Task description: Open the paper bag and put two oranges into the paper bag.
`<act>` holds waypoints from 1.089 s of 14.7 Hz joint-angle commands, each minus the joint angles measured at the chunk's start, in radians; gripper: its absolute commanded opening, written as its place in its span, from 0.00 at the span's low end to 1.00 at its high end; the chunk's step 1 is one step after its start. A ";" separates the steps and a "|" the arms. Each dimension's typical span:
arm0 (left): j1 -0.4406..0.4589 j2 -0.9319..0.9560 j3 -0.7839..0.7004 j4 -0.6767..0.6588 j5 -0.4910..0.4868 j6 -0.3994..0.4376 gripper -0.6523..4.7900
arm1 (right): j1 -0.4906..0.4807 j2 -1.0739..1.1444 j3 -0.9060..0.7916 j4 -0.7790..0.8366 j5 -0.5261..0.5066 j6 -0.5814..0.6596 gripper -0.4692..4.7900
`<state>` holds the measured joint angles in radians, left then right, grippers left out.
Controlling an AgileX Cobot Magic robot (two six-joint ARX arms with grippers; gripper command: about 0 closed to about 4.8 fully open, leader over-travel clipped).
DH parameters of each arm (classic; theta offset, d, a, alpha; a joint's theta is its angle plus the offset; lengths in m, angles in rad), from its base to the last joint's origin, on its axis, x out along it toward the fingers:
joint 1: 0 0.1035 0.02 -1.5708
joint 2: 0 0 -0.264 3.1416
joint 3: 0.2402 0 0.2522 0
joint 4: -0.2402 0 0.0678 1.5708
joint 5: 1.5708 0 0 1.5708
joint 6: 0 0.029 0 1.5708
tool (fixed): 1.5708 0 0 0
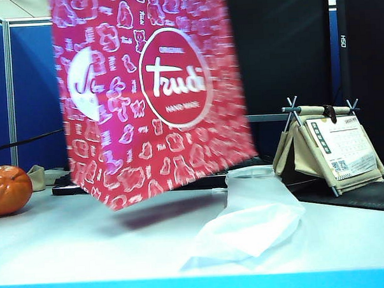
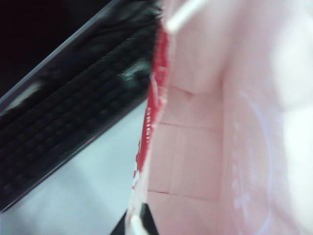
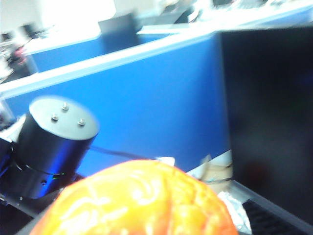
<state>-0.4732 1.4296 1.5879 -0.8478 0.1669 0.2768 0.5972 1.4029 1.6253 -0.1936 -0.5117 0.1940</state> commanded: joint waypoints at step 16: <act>0.005 -0.046 0.011 0.091 0.069 -0.068 0.11 | 0.109 0.127 0.008 -0.245 0.275 -0.151 0.08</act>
<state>-0.4660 1.3933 1.5890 -0.7921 0.2119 0.2234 0.7071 1.5318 1.6279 -0.4469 -0.2432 0.0467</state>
